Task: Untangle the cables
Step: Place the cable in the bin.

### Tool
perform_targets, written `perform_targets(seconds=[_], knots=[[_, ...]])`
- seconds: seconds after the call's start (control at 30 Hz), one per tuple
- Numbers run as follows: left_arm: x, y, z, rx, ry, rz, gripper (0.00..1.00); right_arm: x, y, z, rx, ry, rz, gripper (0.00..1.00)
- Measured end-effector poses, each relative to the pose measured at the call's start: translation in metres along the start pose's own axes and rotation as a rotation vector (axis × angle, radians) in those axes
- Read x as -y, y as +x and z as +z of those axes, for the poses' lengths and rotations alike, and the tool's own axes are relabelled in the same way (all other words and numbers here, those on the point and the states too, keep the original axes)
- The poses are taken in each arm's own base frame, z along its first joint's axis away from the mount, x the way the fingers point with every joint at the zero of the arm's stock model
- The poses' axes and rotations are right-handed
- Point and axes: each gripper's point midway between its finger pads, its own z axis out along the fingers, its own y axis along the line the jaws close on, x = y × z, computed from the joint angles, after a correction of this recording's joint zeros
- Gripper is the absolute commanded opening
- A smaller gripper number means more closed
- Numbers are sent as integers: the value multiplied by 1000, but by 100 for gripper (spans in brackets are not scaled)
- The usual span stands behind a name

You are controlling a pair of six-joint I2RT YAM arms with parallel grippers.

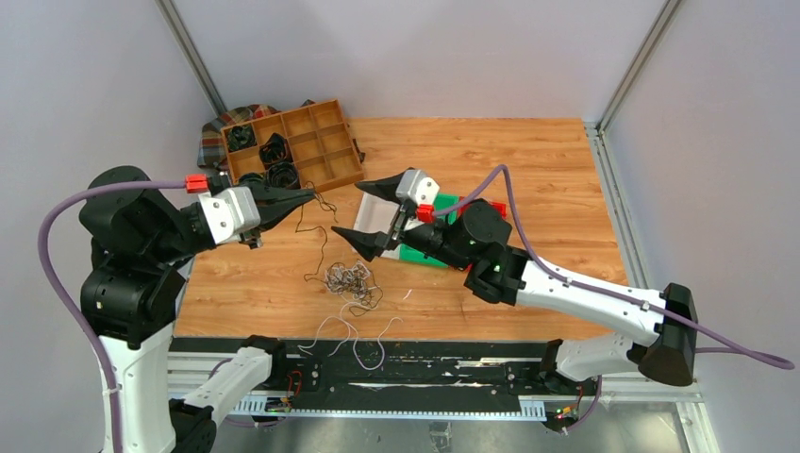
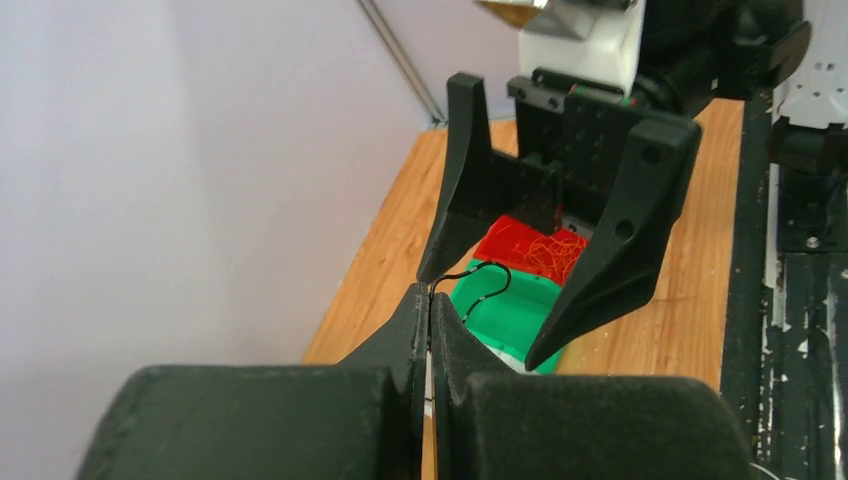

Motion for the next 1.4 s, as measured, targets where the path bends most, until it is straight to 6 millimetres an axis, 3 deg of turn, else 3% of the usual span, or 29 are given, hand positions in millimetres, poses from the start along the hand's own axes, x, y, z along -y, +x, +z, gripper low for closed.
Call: perform_targets(seconds=[0.1,0.33,0.7,0.87,1.17,1.27,1.4], knots=[[4,-6,-1,17,14,-17,1,-2,7,8,-38,-63,-3,81],[7,-14,-2,38,29,-26,1,0,0,13,-35,-227,69,82],[8,-20,-4,51,34,-13,1,-33,6,22,-99,-524,238,84],[9,-21,-4,55,39,-11,1,-35,22,21,-164,-513,280,84],[9,-25,-5,61,36,4,0,-49,29,21,-196,-556,318,84],[9,-27,-5,64,35,9,1,-54,32,25,-202,-571,327,75],[8,-29,-6,67,33,15,1,-58,36,30,-209,-567,340,47]])
